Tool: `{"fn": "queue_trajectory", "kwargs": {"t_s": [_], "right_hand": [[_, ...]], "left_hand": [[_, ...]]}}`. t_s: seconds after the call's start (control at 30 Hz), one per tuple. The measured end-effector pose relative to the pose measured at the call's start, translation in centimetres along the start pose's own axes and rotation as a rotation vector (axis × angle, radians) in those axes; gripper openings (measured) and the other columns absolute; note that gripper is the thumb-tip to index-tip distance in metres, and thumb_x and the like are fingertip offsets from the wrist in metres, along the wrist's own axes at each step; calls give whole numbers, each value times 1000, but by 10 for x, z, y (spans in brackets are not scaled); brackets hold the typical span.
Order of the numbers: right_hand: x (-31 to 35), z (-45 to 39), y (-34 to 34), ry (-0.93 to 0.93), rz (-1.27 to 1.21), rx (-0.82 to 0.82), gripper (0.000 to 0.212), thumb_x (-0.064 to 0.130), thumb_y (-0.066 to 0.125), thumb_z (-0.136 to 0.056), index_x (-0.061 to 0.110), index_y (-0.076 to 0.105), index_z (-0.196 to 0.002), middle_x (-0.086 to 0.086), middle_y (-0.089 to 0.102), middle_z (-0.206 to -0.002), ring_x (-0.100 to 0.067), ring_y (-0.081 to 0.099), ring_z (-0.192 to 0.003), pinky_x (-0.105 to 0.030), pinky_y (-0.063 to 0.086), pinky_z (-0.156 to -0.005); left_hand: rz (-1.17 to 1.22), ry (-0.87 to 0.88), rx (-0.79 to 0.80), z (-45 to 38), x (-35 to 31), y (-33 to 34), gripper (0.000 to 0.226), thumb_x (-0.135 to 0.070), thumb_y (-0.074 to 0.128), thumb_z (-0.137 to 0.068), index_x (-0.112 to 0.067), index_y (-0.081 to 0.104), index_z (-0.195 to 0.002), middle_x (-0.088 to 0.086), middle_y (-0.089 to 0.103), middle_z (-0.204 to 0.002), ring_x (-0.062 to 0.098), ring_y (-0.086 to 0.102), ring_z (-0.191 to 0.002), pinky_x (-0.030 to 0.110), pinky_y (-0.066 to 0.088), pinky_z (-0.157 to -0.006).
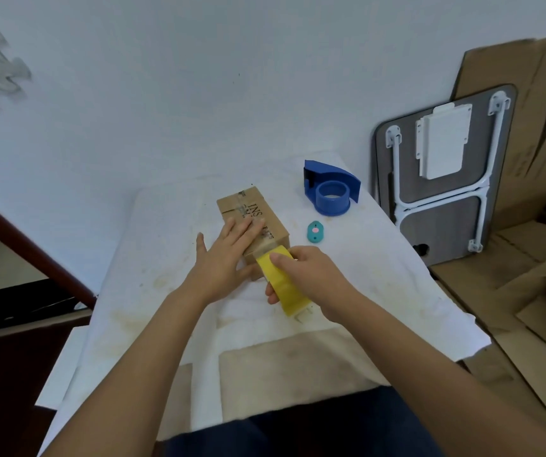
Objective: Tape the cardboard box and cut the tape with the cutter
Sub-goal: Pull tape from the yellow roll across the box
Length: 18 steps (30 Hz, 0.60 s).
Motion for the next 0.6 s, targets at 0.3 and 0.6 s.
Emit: {"fn": "queue_trajectory", "kwargs": {"t_s": [0.3, 0.6], "right_hand": [[-10, 2, 1, -12, 73, -35, 21, 36, 42, -99, 27, 53, -83, -2, 73, -71, -10, 69, -53, -10, 47, -45], [-21, 0, 1, 62, 46, -17, 26, 39, 40, -100, 27, 53, -80, 0, 72, -69, -10, 69, -57, -21, 52, -60]], "left_hand": [[6, -45, 25, -5, 1, 0, 72, -49, 53, -93, -47, 10, -151, -14, 6, -164, 16, 0, -151, 68, 16, -109], [35, -72, 39, -7, 3, -1, 75, -49, 58, -90, -49, 13, -150, -17, 9, -163, 13, 1, -150, 62, 23, -107]]}}
Point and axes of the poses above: each hand's wrist, its own z-axis away from the middle knuckle, its own y-axis out of the palm, x = y × z, the point moved 9 cm from there along -z, towards the middle knuckle
